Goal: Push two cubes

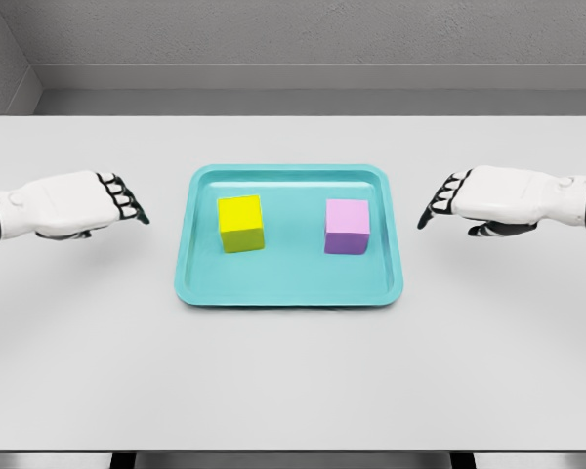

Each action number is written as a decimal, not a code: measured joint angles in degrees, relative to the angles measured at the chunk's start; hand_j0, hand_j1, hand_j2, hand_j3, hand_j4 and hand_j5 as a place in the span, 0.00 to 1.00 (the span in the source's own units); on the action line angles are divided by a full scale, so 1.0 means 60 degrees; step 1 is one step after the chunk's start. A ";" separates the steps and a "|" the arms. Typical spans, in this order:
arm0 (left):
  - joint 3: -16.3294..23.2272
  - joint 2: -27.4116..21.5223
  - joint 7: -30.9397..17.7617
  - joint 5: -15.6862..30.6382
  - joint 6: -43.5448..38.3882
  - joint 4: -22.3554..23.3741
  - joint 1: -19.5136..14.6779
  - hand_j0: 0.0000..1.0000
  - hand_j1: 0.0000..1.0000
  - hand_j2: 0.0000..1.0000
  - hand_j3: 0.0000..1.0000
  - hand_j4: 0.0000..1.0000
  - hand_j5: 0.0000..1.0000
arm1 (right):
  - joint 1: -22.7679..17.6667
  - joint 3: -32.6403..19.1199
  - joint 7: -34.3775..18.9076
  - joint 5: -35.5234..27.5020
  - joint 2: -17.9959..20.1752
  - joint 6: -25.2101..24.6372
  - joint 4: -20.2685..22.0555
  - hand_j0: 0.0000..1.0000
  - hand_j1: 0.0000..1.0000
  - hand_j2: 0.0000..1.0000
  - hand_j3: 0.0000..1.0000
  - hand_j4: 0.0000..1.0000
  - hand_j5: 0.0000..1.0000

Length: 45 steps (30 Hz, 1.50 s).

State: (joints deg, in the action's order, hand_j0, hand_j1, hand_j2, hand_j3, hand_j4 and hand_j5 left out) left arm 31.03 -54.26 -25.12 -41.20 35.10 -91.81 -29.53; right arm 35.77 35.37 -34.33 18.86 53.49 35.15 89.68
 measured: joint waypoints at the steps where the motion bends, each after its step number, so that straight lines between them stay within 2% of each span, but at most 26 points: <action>1: 0.0035 0.0013 -0.0005 0.0006 0.0000 -0.0002 0.0000 0.80 0.80 0.80 0.80 0.80 0.80 | 0.0000 0.0002 -0.0001 0.0027 -0.0143 0.0000 -0.0170 0.73 0.73 0.73 0.73 0.73 0.73; 9: 0.0140 0.0224 -0.0018 -0.0029 -0.0002 0.0113 -0.0352 0.80 0.80 0.80 0.80 0.80 0.80 | 0.0029 0.0003 -0.0004 0.0246 -0.1057 0.0000 -0.1091 0.72 0.72 0.72 0.72 0.72 0.72; 11: 0.0351 0.0366 -0.0020 -0.0071 -0.0005 0.0255 -0.0747 0.80 0.80 0.80 0.80 0.80 0.80 | 0.0029 0.0007 -0.0006 0.0345 -0.1250 0.0001 -0.1206 0.72 0.72 0.72 0.72 0.72 0.72; 22: 0.1092 0.1126 -0.0096 -0.0307 -0.0001 0.0750 -0.1362 0.80 0.80 0.80 0.80 0.80 0.80 | 0.0073 0.0014 -0.0009 0.0754 -0.1982 0.0000 -0.1582 0.71 0.71 0.71 0.71 0.71 0.71; 37: 0.1321 0.1616 -0.0303 -0.0293 0.0001 0.0781 -0.1392 0.81 0.81 0.81 0.81 0.81 0.81 | 0.0088 -0.0029 0.0034 0.1035 -0.2491 -0.0010 -0.1690 0.69 0.69 0.69 0.69 0.69 0.69; 45: 0.1323 0.1852 -0.0485 -0.0288 0.0001 0.0754 -0.1392 0.81 0.81 0.81 0.81 0.81 0.81 | 0.0117 -0.0067 0.0059 0.0789 -0.2735 -0.0161 -0.1947 0.69 0.69 0.69 0.69 0.69 0.69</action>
State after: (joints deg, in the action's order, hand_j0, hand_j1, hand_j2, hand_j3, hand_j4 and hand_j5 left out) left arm 38.97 -43.14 -28.03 -42.92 35.11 -87.28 -37.88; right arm 36.48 34.96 -33.98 23.59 37.08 34.18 78.00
